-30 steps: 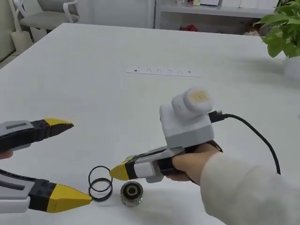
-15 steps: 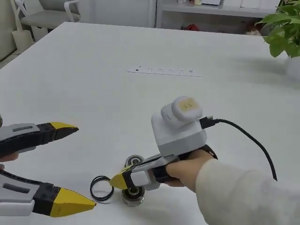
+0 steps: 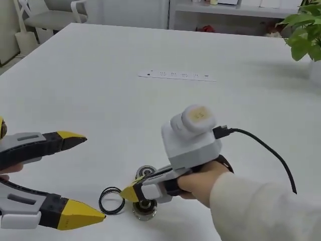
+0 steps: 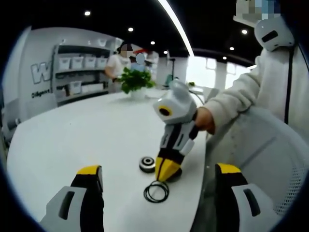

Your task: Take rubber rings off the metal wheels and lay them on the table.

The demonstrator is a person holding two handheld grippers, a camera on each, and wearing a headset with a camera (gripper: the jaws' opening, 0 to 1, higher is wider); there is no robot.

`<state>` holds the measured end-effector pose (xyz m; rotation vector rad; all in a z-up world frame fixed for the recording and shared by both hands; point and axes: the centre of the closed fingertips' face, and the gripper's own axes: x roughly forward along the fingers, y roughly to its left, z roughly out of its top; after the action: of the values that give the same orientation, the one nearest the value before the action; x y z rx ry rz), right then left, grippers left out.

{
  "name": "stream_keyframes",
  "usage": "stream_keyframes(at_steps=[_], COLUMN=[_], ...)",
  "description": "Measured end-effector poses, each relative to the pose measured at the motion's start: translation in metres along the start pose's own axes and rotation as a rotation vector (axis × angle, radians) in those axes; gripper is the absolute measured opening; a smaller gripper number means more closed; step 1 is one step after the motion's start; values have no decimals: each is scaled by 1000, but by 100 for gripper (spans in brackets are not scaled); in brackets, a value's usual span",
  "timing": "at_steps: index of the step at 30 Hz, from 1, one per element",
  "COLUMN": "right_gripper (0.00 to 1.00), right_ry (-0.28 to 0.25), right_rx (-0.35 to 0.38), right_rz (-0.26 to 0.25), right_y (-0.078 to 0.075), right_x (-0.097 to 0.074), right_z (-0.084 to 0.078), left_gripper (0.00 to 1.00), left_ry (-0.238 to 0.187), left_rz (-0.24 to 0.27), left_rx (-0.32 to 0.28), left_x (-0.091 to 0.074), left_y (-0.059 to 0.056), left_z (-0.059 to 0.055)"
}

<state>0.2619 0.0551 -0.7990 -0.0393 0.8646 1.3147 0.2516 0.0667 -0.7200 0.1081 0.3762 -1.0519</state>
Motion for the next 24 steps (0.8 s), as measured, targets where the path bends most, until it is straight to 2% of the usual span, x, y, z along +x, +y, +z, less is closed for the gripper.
stream_keyframes(at_steps=[13, 24], right_gripper=[3, 5], right_ry=[9, -11], right_rx=[-66, -67], right_rz=[-33, -46], right_y=[-7, -11], right_x=[5, 1], right_z=[0, 5], left_gripper=[97, 97], left_ry=[0, 2], left_rz=[-2, -3], left_rx=[-7, -10], left_x=[0, 0], left_y=[0, -1], left_z=[0, -1])
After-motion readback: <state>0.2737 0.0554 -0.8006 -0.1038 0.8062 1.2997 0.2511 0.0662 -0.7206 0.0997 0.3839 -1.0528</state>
